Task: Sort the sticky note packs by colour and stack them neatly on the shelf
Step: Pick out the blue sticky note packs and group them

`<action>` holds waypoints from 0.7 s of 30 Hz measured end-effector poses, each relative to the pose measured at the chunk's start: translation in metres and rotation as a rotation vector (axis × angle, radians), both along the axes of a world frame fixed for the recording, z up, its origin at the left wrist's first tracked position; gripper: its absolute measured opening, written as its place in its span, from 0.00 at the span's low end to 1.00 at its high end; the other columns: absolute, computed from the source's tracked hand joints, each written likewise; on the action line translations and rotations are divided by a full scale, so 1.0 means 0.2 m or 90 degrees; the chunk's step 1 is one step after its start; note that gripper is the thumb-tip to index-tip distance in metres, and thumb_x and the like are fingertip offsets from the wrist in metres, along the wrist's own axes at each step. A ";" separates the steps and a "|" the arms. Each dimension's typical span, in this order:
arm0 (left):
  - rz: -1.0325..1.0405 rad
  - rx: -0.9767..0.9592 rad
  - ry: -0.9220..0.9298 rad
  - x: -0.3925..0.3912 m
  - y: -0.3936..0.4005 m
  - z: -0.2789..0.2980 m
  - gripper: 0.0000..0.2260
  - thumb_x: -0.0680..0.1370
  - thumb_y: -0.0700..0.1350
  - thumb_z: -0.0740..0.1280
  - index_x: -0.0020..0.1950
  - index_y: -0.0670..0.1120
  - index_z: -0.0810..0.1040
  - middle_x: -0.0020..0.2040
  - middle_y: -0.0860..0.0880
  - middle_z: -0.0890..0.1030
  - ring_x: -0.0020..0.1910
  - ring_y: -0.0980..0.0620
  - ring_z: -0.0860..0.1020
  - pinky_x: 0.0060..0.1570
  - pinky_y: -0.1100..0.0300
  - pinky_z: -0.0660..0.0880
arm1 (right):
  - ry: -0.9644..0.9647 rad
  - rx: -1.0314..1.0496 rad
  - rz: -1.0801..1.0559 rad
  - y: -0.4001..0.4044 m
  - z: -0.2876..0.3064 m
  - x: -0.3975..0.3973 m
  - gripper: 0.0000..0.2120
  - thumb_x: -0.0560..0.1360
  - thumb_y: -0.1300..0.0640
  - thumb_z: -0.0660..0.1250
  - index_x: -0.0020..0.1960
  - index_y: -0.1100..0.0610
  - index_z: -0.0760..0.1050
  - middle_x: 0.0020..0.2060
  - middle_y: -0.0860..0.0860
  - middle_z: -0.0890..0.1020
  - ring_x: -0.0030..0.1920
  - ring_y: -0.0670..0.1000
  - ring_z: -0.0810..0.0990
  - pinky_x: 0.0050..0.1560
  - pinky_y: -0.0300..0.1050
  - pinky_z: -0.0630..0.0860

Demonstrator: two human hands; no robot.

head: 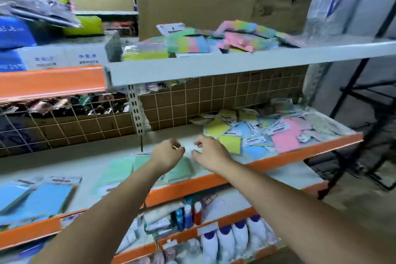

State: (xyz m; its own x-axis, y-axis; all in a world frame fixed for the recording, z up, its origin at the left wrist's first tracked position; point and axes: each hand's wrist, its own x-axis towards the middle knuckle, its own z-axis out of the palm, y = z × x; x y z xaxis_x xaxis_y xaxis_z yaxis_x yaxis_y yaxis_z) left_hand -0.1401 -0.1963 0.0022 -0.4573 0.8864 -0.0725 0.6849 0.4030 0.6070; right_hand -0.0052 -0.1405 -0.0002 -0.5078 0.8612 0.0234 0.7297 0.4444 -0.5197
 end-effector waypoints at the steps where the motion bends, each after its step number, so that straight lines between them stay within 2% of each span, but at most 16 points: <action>1: -0.003 -0.004 -0.002 0.08 0.05 -0.01 0.14 0.78 0.49 0.63 0.60 0.45 0.78 0.54 0.44 0.82 0.53 0.45 0.78 0.43 0.62 0.68 | -0.002 0.000 -0.003 0.05 0.00 0.08 0.16 0.77 0.50 0.64 0.63 0.53 0.73 0.61 0.51 0.78 0.59 0.54 0.77 0.57 0.49 0.75; 4: -0.020 -0.002 -0.021 0.30 0.19 -0.02 0.15 0.79 0.48 0.63 0.63 0.43 0.76 0.55 0.44 0.81 0.48 0.46 0.77 0.41 0.63 0.65 | -0.005 -0.005 -0.016 0.19 -0.02 0.30 0.16 0.76 0.51 0.65 0.63 0.52 0.73 0.61 0.51 0.78 0.60 0.55 0.77 0.58 0.48 0.75; 7: -0.022 0.005 -0.076 0.49 0.31 -0.05 0.16 0.79 0.47 0.63 0.65 0.42 0.73 0.53 0.43 0.79 0.42 0.47 0.74 0.37 0.61 0.68 | -0.019 -0.011 -0.034 0.32 -0.05 0.52 0.17 0.76 0.51 0.65 0.63 0.53 0.73 0.61 0.51 0.77 0.61 0.55 0.76 0.58 0.47 0.74; 8: -0.024 0.002 -0.088 0.55 0.34 -0.06 0.17 0.79 0.48 0.63 0.65 0.42 0.73 0.54 0.43 0.79 0.43 0.47 0.74 0.37 0.61 0.68 | -0.019 -0.017 -0.040 0.35 -0.06 0.58 0.17 0.76 0.51 0.65 0.63 0.53 0.73 0.61 0.51 0.77 0.61 0.55 0.76 0.58 0.48 0.74; 11: -0.044 -0.021 -0.102 0.69 0.44 -0.10 0.18 0.79 0.49 0.63 0.67 0.43 0.71 0.59 0.44 0.77 0.47 0.47 0.74 0.44 0.60 0.70 | -0.017 -0.023 -0.064 0.45 -0.08 0.76 0.16 0.76 0.51 0.64 0.63 0.53 0.73 0.61 0.51 0.78 0.61 0.55 0.76 0.59 0.49 0.74; 14: -0.053 -0.042 -0.093 0.77 0.52 -0.12 0.20 0.79 0.49 0.63 0.69 0.43 0.69 0.60 0.44 0.77 0.50 0.46 0.75 0.50 0.58 0.71 | -0.031 -0.030 -0.087 0.53 -0.11 0.90 0.17 0.77 0.52 0.63 0.65 0.53 0.72 0.63 0.51 0.77 0.62 0.55 0.76 0.59 0.46 0.73; 18: -0.066 -0.056 -0.082 0.83 0.63 -0.15 0.22 0.79 0.47 0.64 0.72 0.44 0.66 0.63 0.43 0.75 0.48 0.48 0.73 0.48 0.59 0.71 | -0.037 -0.057 -0.120 0.64 -0.14 1.00 0.18 0.77 0.52 0.64 0.66 0.53 0.71 0.63 0.51 0.77 0.63 0.54 0.75 0.57 0.43 0.71; 21: -0.076 -0.060 -0.052 0.84 0.71 -0.17 0.23 0.78 0.47 0.65 0.72 0.44 0.66 0.64 0.44 0.75 0.48 0.46 0.76 0.46 0.57 0.74 | -0.052 -0.075 -0.134 0.71 -0.16 1.03 0.19 0.77 0.52 0.64 0.67 0.53 0.70 0.63 0.51 0.77 0.64 0.54 0.73 0.58 0.44 0.72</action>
State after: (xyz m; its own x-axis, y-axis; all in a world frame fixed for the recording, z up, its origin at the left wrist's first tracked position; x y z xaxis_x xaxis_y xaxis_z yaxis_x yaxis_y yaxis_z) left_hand 0.0283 -0.0541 -0.0309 -0.3385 0.9215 -0.1903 0.6812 0.3795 0.6261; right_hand 0.2001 0.0020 -0.0321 -0.3126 0.9426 -0.1173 0.8416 0.2176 -0.4943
